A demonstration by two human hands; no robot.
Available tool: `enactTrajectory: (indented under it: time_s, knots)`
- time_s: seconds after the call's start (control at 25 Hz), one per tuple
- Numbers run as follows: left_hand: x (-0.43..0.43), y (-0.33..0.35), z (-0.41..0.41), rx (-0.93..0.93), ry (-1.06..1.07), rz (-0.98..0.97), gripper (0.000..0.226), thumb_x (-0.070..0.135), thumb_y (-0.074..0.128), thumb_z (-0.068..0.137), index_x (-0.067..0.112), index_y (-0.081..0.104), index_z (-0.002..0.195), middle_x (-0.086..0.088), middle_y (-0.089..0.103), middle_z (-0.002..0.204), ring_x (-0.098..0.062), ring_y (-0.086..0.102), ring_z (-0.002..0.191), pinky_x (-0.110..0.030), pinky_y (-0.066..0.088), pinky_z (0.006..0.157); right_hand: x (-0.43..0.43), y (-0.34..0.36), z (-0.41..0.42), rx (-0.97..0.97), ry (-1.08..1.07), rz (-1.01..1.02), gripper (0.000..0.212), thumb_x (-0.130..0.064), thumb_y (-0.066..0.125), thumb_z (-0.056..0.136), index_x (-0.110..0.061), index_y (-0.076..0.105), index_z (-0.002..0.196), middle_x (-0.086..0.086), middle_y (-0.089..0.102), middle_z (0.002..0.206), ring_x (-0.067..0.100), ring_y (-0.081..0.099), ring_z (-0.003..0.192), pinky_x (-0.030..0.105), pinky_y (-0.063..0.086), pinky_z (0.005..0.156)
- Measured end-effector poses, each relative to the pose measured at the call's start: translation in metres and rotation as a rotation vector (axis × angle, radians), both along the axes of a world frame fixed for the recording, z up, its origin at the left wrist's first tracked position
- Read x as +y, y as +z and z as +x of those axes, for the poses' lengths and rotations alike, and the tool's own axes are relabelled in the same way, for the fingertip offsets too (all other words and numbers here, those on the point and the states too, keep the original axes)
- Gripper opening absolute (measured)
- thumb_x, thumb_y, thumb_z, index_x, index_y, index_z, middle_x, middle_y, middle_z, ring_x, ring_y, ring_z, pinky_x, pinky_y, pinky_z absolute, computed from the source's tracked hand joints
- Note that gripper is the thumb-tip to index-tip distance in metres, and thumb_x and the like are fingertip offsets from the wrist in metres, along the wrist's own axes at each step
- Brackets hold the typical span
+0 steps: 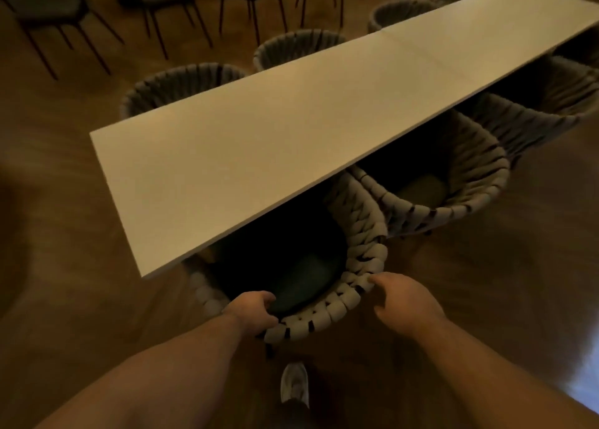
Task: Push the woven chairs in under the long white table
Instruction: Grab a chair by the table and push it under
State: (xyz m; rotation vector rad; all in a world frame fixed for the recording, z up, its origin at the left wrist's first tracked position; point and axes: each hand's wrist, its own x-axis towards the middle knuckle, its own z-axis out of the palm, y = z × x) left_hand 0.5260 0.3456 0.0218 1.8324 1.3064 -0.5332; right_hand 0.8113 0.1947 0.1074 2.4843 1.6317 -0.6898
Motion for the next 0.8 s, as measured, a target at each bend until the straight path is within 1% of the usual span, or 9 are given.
enactTrajectory:
  time_s: [0.08,0.2,0.28,0.4,0.48,0.56,0.68,0.76,0.8]
  knots:
    - [-0.005,-0.008,0.001,0.048,0.002,-0.027,0.067,0.04,0.071,0.094,0.03,0.047,0.156,0.003,0.058,0.147,-0.018,0.059,0.13,-0.031,0.054,0.104,0.015,-0.013,0.005,0.011,0.103,-0.041,0.066,-0.029,0.064,0.098,-0.035,0.039,0.158,-0.009,0.048,0.158,0.015,0.043,0.145,0.037,0.038,0.12]
    - [-0.017,-0.017,0.005,0.133,-0.041,-0.073,0.073,0.045,0.069,0.091,0.031,0.042,0.158,0.002,0.056,0.15,-0.02,0.056,0.134,-0.031,0.05,0.105,0.037,-0.037,0.021,0.025,0.24,-0.114,0.064,-0.03,0.063,0.095,-0.036,0.043,0.156,-0.01,0.054,0.151,0.015,0.048,0.138,0.039,0.041,0.116]
    - [-0.026,-0.022,0.011,0.188,-0.087,-0.068,0.076,0.047,0.068,0.09,0.035,0.039,0.159,0.0,0.054,0.149,-0.024,0.051,0.135,-0.035,0.044,0.109,0.053,-0.054,0.037,0.021,0.325,-0.174,0.063,-0.033,0.064,0.095,-0.037,0.044,0.154,-0.01,0.053,0.151,0.016,0.048,0.138,0.04,0.041,0.116]
    - [-0.039,-0.032,0.028,0.308,-0.191,-0.004,0.078,0.05,0.064,0.091,0.036,0.033,0.161,-0.002,0.043,0.159,-0.03,0.034,0.149,-0.052,0.019,0.125,0.078,-0.079,0.063,0.008,0.477,-0.279,0.07,-0.037,0.069,0.094,-0.038,0.038,0.157,-0.008,0.045,0.158,0.017,0.041,0.145,0.042,0.037,0.12]
    - [-0.046,-0.042,0.043,0.369,-0.223,-0.012,0.07,0.04,0.061,0.097,0.034,0.035,0.161,-0.001,0.035,0.165,-0.029,0.027,0.154,-0.062,0.003,0.127,0.087,-0.093,0.078,-0.019,0.578,-0.359,0.078,-0.039,0.07,0.093,-0.038,0.031,0.161,-0.007,0.037,0.164,0.019,0.033,0.151,0.046,0.029,0.125]
    - [-0.05,-0.058,0.056,0.414,-0.247,0.004,0.065,0.036,0.059,0.098,0.034,0.039,0.159,-0.001,0.031,0.169,-0.028,0.026,0.155,-0.063,-0.003,0.126,0.093,-0.108,0.089,-0.08,0.671,-0.415,0.082,-0.042,0.07,0.094,-0.037,0.026,0.163,-0.006,0.03,0.169,0.021,0.024,0.157,0.053,0.017,0.129]
    - [-0.05,-0.084,0.063,0.465,-0.262,0.039,0.063,0.036,0.061,0.097,0.033,0.043,0.157,-0.005,0.028,0.17,-0.029,0.027,0.155,-0.056,0.007,0.129,0.101,-0.13,0.096,-0.176,0.799,-0.423,0.082,-0.047,0.068,0.092,-0.037,0.027,0.163,-0.006,0.032,0.168,0.021,0.023,0.157,0.061,0.004,0.128]
    - [-0.046,-0.096,0.063,0.457,-0.259,0.036,0.062,0.03,0.065,0.096,0.036,0.046,0.154,-0.006,0.031,0.169,-0.03,0.031,0.153,-0.052,0.021,0.127,0.106,-0.144,0.093,-0.19,0.838,-0.416,0.08,-0.046,0.068,0.092,-0.038,0.029,0.162,-0.005,0.039,0.164,0.021,0.031,0.154,0.063,0.002,0.127]
    - [-0.044,-0.099,0.063,0.458,-0.268,0.033,0.06,0.028,0.066,0.095,0.038,0.048,0.151,-0.005,0.037,0.165,-0.031,0.037,0.15,-0.053,0.031,0.123,0.108,-0.15,0.088,-0.192,0.857,-0.409,0.079,-0.045,0.069,0.092,-0.039,0.031,0.161,-0.005,0.044,0.161,0.021,0.035,0.151,0.062,0.003,0.127]
